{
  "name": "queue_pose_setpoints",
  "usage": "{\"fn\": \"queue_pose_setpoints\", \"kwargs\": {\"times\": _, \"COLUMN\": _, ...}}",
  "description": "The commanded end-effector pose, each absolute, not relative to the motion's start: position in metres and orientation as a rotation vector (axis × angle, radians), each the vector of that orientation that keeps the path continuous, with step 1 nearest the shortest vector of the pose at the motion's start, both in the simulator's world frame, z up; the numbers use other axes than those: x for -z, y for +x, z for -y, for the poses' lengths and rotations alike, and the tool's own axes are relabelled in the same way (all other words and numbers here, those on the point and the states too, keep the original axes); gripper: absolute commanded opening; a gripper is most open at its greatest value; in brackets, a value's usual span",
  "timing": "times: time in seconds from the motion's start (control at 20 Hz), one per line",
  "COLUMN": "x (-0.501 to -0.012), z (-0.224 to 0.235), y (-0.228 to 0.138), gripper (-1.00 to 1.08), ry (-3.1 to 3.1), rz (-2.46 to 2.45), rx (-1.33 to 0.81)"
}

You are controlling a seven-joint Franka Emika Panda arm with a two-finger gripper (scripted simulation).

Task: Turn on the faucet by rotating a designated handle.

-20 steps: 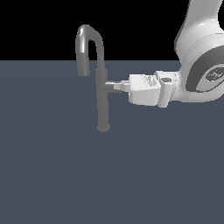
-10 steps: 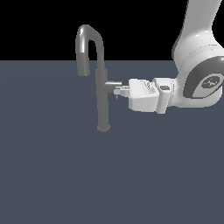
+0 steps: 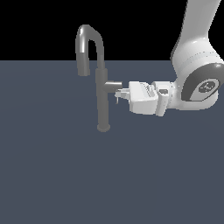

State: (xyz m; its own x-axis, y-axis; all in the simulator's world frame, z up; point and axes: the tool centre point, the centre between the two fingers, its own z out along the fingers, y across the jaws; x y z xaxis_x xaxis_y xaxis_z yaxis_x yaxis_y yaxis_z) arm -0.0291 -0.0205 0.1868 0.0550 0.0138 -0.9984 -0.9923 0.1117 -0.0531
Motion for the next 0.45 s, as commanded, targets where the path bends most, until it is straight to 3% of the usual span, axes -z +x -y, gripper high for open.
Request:
{"fn": "queue_pose_setpoints", "kwargs": {"times": 0.0, "x": -0.168, "z": 0.019, "y": -0.021, "gripper": -1.0, "ry": -1.131, "rz": -1.234, "rx": -1.098}}
{"fn": "queue_pose_setpoints", "kwargs": {"times": 0.4, "x": -0.139, "z": 0.02, "y": -0.011, "gripper": -1.0, "ry": -1.115, "rz": -1.265, "rx": -1.115}}
